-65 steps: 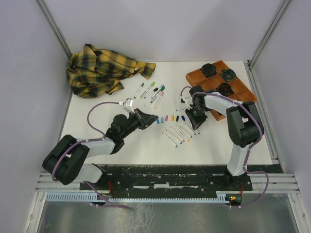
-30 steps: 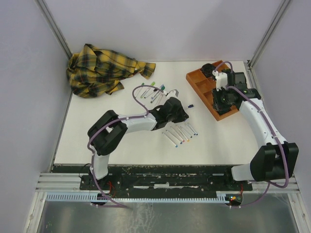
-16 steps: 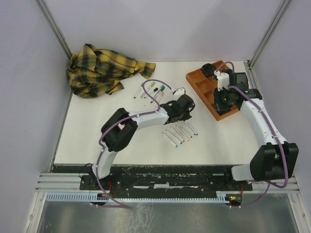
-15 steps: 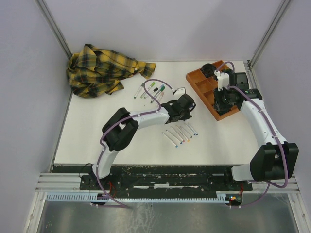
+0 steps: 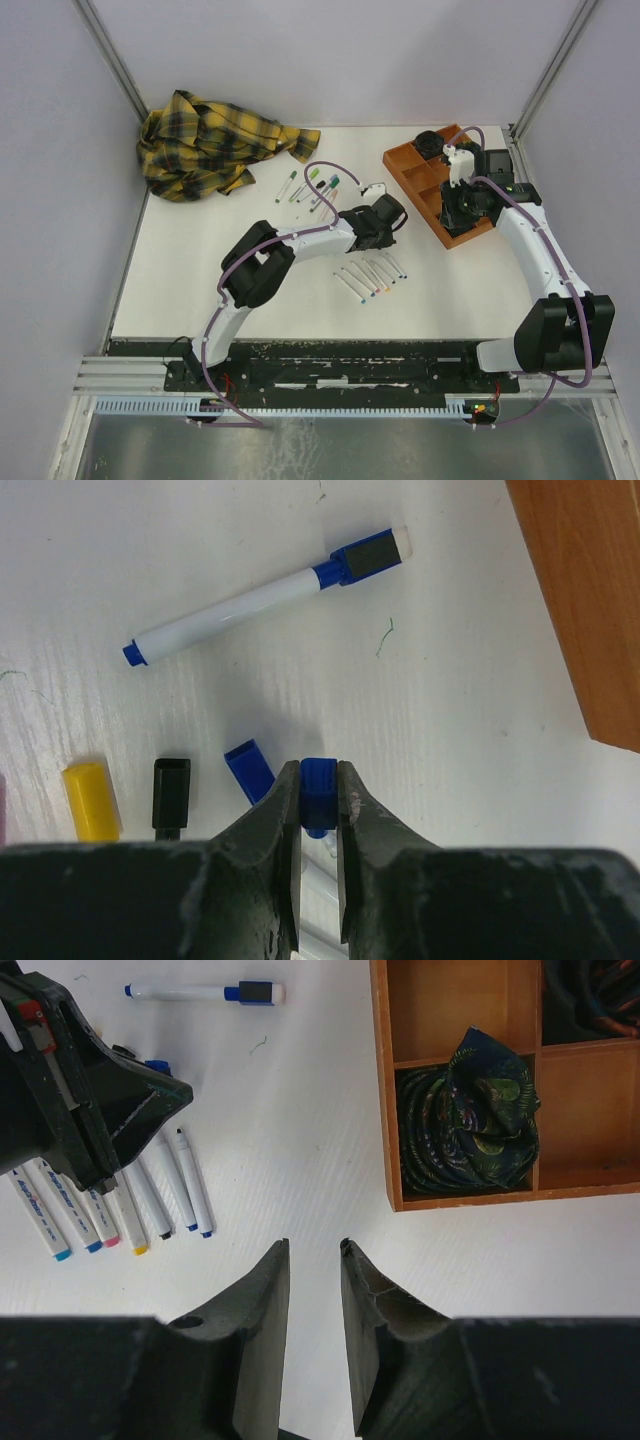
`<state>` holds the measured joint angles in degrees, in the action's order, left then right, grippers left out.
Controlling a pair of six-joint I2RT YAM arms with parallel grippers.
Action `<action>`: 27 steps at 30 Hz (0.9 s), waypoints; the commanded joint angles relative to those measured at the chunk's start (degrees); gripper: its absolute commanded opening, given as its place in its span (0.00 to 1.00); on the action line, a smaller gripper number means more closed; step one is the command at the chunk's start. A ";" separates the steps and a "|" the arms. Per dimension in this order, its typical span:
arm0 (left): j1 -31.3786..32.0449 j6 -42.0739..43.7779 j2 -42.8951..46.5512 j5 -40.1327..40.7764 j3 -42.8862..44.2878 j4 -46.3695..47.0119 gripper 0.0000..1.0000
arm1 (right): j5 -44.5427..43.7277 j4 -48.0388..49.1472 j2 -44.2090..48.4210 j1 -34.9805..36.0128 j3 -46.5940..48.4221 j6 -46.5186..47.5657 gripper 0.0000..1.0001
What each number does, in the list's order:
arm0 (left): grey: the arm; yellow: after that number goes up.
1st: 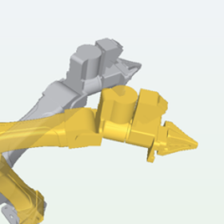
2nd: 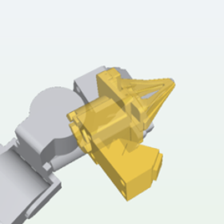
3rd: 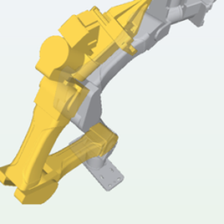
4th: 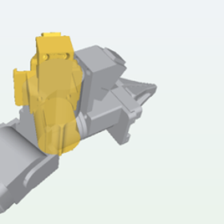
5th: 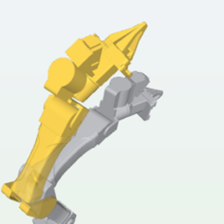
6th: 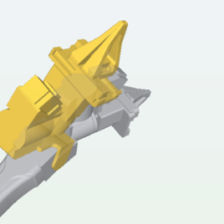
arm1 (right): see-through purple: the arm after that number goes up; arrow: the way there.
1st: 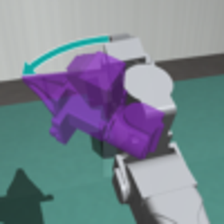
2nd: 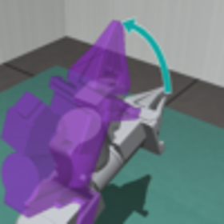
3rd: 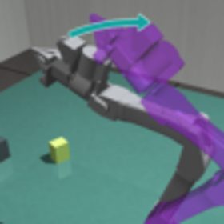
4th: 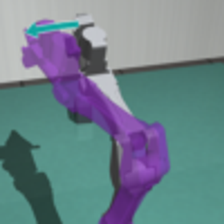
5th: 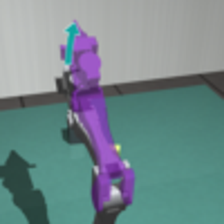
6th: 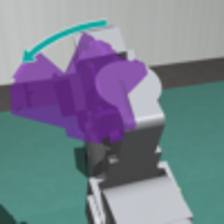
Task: Open the pen caps
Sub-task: Place the pen cap at the center of the board.
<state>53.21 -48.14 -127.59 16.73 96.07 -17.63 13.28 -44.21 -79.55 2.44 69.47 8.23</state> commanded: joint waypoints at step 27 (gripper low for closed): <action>-0.09 5.76 3.03 3.04 4.22 -0.33 0.32 | 3.72 1.95 0.99 -1.21 -0.40 -0.45 0.34</action>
<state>53.21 -47.33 -129.71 16.93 97.89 -17.96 15.62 -44.18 -79.55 1.50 69.30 8.23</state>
